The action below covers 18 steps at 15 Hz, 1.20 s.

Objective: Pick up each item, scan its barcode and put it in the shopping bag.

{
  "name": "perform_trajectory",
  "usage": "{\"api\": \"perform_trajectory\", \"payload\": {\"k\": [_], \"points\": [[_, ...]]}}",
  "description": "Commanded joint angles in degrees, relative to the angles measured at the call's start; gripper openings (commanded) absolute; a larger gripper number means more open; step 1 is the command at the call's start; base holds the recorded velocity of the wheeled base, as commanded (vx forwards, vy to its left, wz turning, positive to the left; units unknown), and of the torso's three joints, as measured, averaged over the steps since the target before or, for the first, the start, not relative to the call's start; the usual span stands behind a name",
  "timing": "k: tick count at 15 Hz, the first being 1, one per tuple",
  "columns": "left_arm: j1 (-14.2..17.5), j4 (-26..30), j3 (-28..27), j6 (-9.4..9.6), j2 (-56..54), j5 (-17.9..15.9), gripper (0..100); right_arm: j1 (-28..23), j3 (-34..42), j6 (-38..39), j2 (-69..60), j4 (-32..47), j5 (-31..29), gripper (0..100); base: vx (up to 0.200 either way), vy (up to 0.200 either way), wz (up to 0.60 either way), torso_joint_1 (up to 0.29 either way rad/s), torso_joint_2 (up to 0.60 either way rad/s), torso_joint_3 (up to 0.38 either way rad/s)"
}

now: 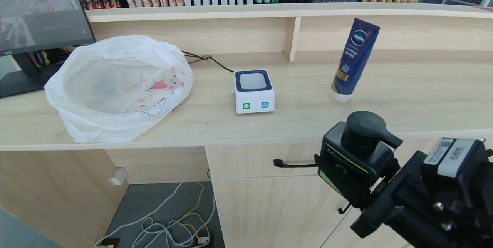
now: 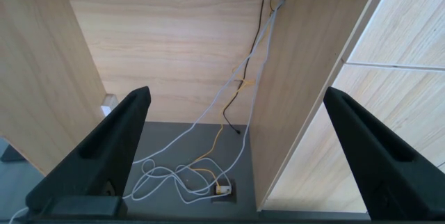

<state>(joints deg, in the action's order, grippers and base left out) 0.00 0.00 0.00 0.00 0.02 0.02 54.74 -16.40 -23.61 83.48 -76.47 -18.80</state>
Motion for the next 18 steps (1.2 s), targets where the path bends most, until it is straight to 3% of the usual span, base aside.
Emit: {"api": "perform_trajectory", "payload": {"k": [1, 7, 10, 16, 18], "points": [[0.00, 0.00, 0.00, 0.00, -0.02, -0.02, 100, 2.48, -0.74, -1.96, 0.72, 0.01, 0.17, 0, 0.000, 0.000, 0.00, 0.000, 0.00, 0.000], [0.00, 0.00, 0.00, 0.00, -0.02, 0.06, 100, 12.59, -2.68, -13.13, 2.30, 0.01, 0.17, 0, 0.000, 0.000, 0.00, 0.000, 0.00, 0.000], [0.00, 0.00, 0.00, 0.00, -0.02, -0.02, 100, 13.47, -2.68, -19.19, 2.30, 0.01, 1.92, 0, 0.000, 0.000, 0.00, 0.000, 0.00, 0.000], [0.00, 0.00, 0.00, 0.00, -0.02, -0.02, 100, 13.99, -7.69, -33.69, 4.41, 0.18, 12.56, 0, 0.000, 0.000, 0.00, 0.000, 0.00, 0.000], [0.00, 0.00, 0.00, 0.00, -0.02, -0.02, 100, 13.91, -8.30, -35.89, 3.97, 0.09, 12.38, 0, 0.000, 0.000, 0.00, 0.000, 0.00, 0.000]]}}
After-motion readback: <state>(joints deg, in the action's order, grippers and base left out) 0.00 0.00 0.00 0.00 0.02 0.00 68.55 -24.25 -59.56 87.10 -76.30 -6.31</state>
